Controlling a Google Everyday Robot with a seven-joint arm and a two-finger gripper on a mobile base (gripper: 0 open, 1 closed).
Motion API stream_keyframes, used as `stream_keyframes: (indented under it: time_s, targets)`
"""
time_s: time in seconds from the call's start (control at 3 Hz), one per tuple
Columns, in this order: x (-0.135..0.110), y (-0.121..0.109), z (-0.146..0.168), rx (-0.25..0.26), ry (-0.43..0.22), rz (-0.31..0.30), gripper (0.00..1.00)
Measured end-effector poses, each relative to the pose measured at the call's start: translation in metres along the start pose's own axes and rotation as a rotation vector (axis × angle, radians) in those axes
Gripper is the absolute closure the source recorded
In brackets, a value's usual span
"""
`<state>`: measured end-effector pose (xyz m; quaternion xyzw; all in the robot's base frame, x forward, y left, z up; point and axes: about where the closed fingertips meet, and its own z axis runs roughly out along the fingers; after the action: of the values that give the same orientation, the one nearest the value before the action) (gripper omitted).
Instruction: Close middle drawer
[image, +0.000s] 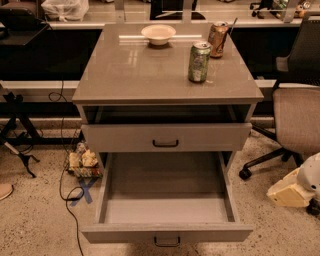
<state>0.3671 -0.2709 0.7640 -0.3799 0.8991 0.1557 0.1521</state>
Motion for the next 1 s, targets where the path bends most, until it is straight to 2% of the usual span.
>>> stream_keyframes:
  time_s: [0.33, 0.67, 1.0]
  targets:
    - [0.014, -0.008, 0.02, -0.014, -0.004, 0.049, 1.0]
    - [0.048, -0.019, 0.104, -0.109, 0.02, 0.134, 1.0]
    - [0.075, -0.021, 0.162, -0.178, 0.057, 0.206, 1.0]
